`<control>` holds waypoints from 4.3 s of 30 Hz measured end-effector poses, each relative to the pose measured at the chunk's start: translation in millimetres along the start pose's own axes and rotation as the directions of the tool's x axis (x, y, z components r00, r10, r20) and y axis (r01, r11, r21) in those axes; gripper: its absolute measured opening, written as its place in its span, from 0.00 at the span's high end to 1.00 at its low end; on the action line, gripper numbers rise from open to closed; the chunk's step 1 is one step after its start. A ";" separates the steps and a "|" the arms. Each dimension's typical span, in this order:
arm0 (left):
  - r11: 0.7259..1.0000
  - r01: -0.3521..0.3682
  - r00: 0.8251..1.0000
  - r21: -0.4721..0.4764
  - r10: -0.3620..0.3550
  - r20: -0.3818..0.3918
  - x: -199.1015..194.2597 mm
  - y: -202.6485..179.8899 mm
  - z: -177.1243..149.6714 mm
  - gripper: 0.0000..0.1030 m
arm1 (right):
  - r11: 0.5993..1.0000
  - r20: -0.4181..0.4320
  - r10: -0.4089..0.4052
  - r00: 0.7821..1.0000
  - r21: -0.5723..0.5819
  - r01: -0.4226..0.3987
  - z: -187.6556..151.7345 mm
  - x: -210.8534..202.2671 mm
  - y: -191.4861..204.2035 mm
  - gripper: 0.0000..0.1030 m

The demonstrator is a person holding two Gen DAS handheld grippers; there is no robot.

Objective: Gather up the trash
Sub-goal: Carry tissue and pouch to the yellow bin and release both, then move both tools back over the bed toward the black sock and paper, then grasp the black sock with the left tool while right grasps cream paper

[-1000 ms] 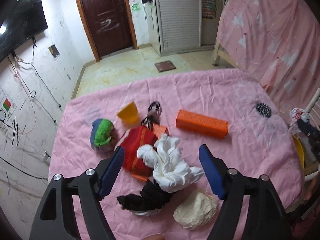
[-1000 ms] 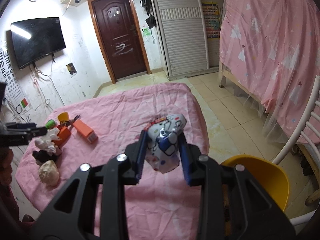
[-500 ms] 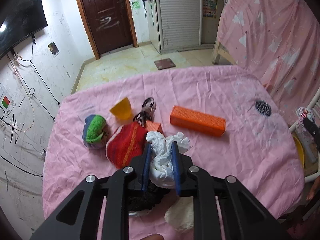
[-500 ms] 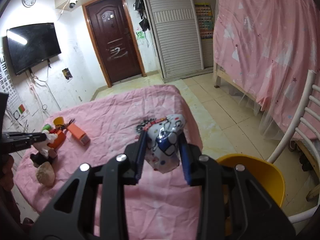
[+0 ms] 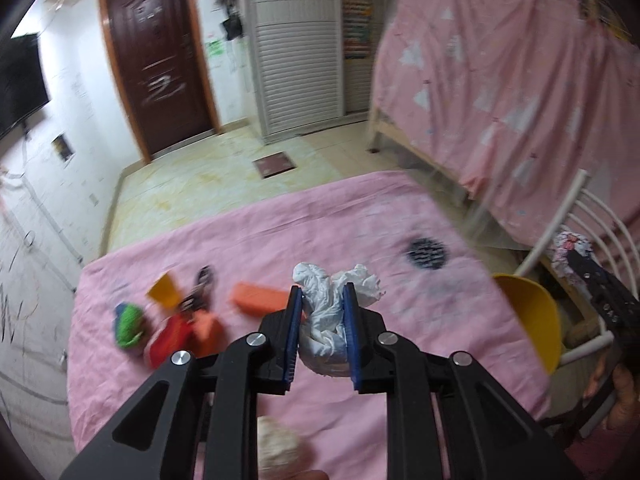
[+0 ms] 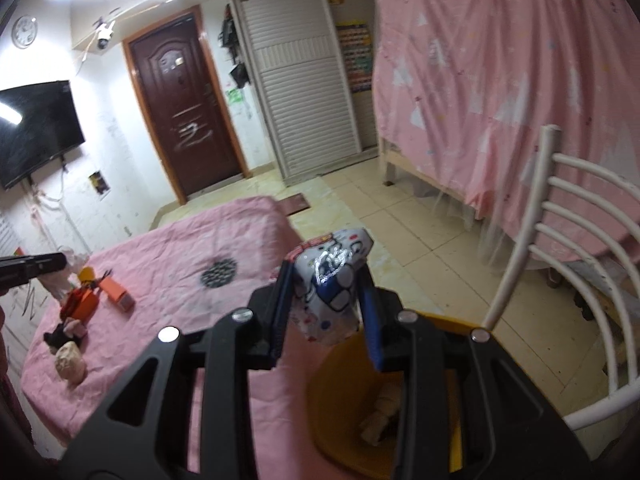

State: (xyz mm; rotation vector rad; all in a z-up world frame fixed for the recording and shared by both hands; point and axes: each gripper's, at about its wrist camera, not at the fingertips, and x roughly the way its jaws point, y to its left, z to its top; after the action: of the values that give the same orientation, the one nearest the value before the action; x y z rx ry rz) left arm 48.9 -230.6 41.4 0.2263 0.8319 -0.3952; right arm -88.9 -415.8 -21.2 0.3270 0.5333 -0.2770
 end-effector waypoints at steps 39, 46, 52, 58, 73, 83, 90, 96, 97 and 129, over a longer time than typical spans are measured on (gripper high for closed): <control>0.891 0.373 0.928 0.259 -0.360 -0.099 14.8 -214.9 13.6 0.58 | 0.986 0.053 -0.101 0.993 0.135 0.093 7.1 -23.2 -74.8 0.47; 0.910 0.348 0.937 0.224 -0.341 -0.070 8.7 -189.8 14.4 0.58 | 0.992 0.048 -0.069 0.996 0.105 0.064 4.7 -21.3 -58.5 0.47; 0.923 0.333 0.942 0.191 -0.332 -0.041 0.2 -161.8 11.4 0.53 | 0.998 0.055 -0.025 0.998 0.058 0.021 4.1 -22.4 -33.2 0.33; 0.954 0.268 0.962 0.131 -0.273 0.023 -9.8 -112.3 3.5 0.45 | 0.998 0.033 0.067 0.997 0.018 -0.068 3.2 -15.2 -0.6 0.33; 0.992 0.104 0.992 -0.075 -0.098 0.086 -25.8 26.1 -32.9 0.33 | 0.959 -0.090 0.236 0.968 -0.139 -0.247 -13.5 13.3 107.3 0.28; 0.982 0.024 0.998 -0.186 -0.014 0.059 -22.7 86.3 -59.8 0.32 | 0.906 -0.199 0.318 0.927 -0.224 -0.358 -35.2 25.3 172.9 0.27; 0.976 -0.004 1.000 -0.218 0.008 0.017 -13.6 111.6 -79.4 0.32 | 0.865 -0.267 0.351 0.897 -0.274 -0.420 -51.1 28.8 210.6 0.25; 0.971 -0.030 0.999 -0.235 0.020 -0.041 2.0 131.6 -105.4 0.32 | 0.824 -0.326 0.382 0.865 -0.303 -0.478 -67.5 29.5 236.7 0.22; 0.970 -0.022 0.999 -0.243 0.009 -0.054 5.4 135.7 -110.0 0.32 | 0.819 -0.336 0.385 0.860 -0.304 -0.486 -69.7 30.2 240.1 0.20; 0.972 0.152 0.987 -0.178 -0.159 -0.026 21.4 150.2 -133.2 0.65 | 0.737 -0.488 0.382 0.785 -0.352 -0.577 -107.7 48.3 304.3 0.38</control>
State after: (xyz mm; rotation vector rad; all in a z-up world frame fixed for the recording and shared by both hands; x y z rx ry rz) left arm 36.5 -54.2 -55.8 0.0051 0.9217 -0.4623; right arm 6.1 -106.5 -64.2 0.0133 0.8629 0.4598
